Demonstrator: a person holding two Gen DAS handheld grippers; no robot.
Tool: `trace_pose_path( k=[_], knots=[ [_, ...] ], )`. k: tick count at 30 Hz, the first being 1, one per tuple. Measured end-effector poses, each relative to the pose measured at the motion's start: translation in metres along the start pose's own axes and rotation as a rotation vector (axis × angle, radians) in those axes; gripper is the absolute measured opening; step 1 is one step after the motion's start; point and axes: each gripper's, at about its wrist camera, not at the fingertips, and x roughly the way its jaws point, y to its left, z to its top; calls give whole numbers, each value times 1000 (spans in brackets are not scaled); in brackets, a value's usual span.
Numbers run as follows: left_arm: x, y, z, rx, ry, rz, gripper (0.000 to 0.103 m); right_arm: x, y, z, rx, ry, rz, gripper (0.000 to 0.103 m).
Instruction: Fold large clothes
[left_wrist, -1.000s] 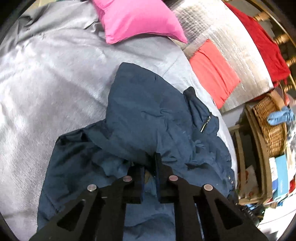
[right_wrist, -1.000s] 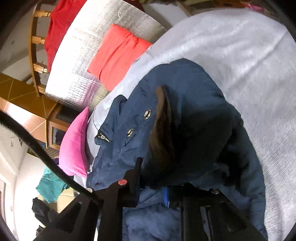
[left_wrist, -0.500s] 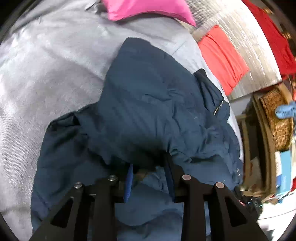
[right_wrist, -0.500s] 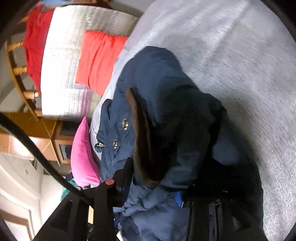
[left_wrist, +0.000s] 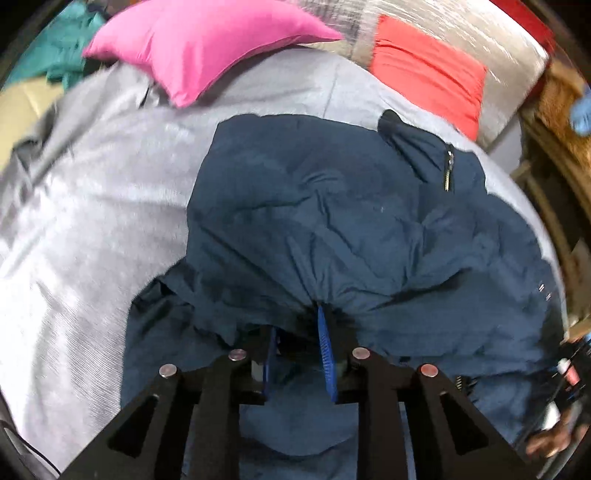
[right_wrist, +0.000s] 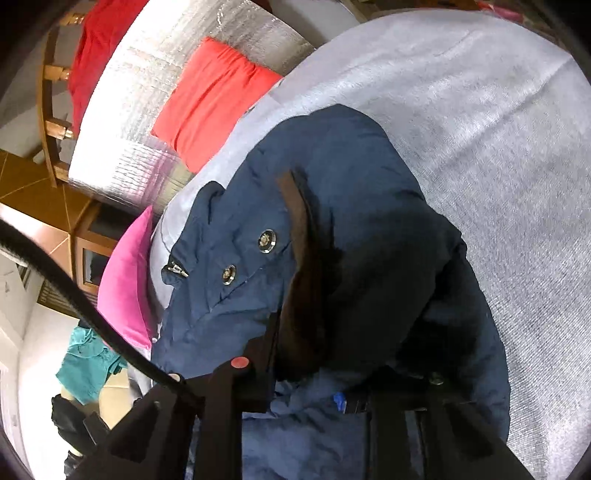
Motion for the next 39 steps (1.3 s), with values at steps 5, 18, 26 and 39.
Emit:
trace_pose_path(
  k=[5, 18, 26, 39],
  knots=[
    [-1, -6, -2, 42, -21, 38, 23, -1, -8, 1, 55, 11, 27, 37],
    [5, -10, -3, 61, -30, 91, 31, 1, -17, 1, 118, 22, 68, 40],
    [6, -10, -2, 59, -29, 98, 32, -1, -7, 0, 60, 10, 35, 37],
    [5, -9, -2, 53, -27, 94, 32, -7, 13, -1, -58, -38, -26, 26]
  ],
)
